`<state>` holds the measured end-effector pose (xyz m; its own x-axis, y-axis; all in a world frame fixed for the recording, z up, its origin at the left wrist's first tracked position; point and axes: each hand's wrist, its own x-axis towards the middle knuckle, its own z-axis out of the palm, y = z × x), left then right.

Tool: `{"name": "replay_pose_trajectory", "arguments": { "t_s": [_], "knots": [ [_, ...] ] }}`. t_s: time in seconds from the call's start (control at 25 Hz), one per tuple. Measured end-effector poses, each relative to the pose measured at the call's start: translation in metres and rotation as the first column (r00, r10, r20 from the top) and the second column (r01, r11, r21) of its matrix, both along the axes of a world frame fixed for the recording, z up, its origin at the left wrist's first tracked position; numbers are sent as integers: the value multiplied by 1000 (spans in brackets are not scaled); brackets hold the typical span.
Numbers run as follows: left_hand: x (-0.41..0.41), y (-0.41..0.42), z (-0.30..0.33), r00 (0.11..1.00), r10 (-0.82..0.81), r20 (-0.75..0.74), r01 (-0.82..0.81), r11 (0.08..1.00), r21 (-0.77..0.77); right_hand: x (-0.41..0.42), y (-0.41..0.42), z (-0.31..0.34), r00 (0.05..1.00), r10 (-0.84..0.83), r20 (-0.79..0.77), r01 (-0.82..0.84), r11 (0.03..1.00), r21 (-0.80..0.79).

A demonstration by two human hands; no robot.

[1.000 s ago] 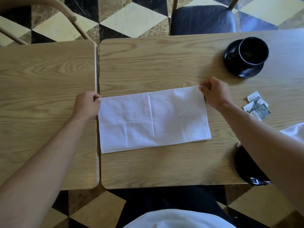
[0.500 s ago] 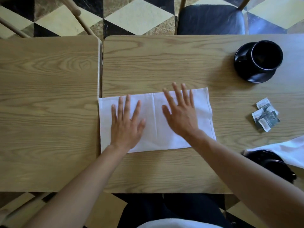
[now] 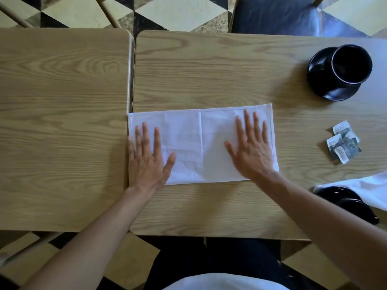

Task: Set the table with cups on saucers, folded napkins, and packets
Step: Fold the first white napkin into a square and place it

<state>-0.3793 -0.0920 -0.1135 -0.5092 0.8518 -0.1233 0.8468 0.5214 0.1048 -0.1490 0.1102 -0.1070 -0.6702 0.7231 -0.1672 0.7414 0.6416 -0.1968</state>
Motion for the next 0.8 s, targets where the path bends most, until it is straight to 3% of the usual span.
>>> {"name": "replay_pose_trajectory", "arguments": {
  "t_s": [0.16, 0.4, 0.56, 0.72, 0.8],
  "knots": [
    [55, 11, 0, 984, -173, 41, 173, 985, 10, -60, -87, 2, 960, 204, -191, -217, 975, -50],
    [26, -33, -17, 997, -69, -26, 69, 998, -1, 24, -51, -26, 985, 170, -17, -169, 985, 46],
    [13, -51, -20, 999, -31, -7, 31, 999, 13, 66, -22, -20, 993, 79, 90, -80, 997, 13],
    [9, -52, -20, 998, -64, 5, 64, 998, 10, 62, -22, -12, 994, 71, 86, -66, 996, -59],
    [8, -52, -15, 997, -67, 27, 67, 998, 6, 64, -18, -4, 999, 35, 0, -35, 989, -142]
  ]
}}
